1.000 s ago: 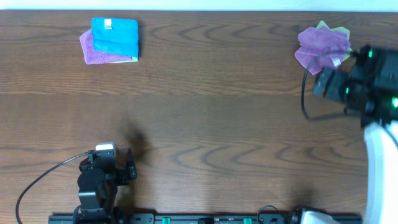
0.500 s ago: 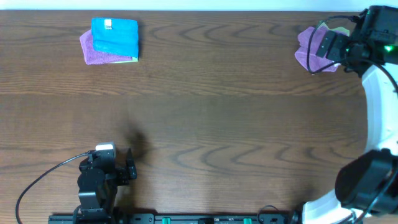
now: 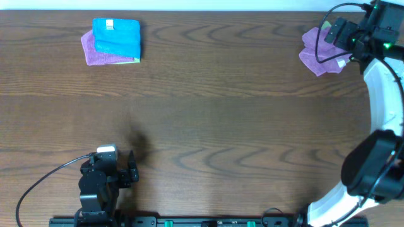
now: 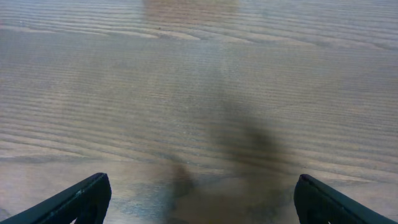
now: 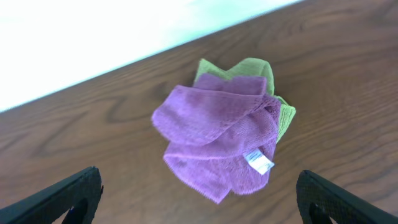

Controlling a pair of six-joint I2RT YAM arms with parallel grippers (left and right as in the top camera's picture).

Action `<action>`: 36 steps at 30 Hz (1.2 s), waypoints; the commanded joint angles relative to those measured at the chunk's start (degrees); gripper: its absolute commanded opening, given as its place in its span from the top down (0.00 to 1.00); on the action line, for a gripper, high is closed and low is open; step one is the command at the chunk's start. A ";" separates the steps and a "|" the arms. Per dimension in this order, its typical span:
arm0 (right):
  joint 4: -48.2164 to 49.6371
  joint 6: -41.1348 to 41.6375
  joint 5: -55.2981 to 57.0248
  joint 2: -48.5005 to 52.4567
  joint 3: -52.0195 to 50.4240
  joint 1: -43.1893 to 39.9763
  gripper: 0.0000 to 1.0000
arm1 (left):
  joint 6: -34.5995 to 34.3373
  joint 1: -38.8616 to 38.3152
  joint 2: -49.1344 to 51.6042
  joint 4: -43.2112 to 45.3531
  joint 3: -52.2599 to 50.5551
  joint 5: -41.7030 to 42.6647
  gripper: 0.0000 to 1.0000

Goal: Fold the cloth
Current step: 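Reach the right gripper to the purple cloth and grasp it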

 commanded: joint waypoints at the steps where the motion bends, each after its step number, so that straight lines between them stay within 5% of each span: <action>1: 2.01 4.33 -1.55 4.28 1.01 -2.34 0.01 | 0.39 -0.15 -0.39 -0.17 -0.33 -0.37 0.05; 30: 18.14 14.10 -8.02 22.03 1.03 -3.43 0.11 | 0.39 -0.15 -0.39 -0.17 -0.33 -0.37 0.05; 33: 18.99 14.25 -8.85 23.21 1.03 -3.41 0.25 | 0.39 -0.15 -0.39 -0.17 -0.33 -0.37 0.05; 36: 19.52 14.25 -9.25 23.37 1.03 -3.41 0.61 | 0.39 -0.15 -0.39 -0.17 -0.33 -0.37 0.05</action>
